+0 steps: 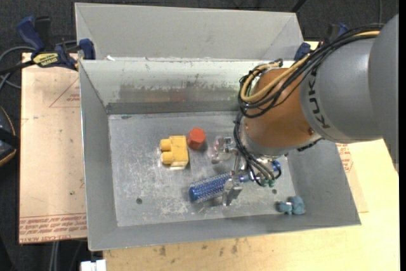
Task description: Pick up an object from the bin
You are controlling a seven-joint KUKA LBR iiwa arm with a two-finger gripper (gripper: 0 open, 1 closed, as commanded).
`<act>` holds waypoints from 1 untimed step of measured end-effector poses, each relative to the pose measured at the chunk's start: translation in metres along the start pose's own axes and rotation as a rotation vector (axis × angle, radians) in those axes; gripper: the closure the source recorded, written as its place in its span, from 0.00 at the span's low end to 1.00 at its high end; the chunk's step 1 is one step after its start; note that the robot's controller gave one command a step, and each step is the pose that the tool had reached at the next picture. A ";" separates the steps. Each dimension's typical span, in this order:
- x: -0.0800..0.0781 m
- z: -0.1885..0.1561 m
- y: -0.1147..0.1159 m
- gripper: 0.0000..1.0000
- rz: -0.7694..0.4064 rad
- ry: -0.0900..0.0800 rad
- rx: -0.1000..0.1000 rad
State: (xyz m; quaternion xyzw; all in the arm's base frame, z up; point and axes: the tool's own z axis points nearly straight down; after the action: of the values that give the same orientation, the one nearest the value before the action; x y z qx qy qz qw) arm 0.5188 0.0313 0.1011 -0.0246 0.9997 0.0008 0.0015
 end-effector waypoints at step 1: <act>0.002 0.026 0.007 0.00 0.004 -0.008 0.001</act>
Offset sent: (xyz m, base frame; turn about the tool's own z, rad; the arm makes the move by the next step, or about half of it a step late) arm -0.0067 0.0073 -0.0311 0.0039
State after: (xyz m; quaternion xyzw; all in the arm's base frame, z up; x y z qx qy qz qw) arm 0.5166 0.0386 0.0749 -0.0226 0.9997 0.0004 0.0056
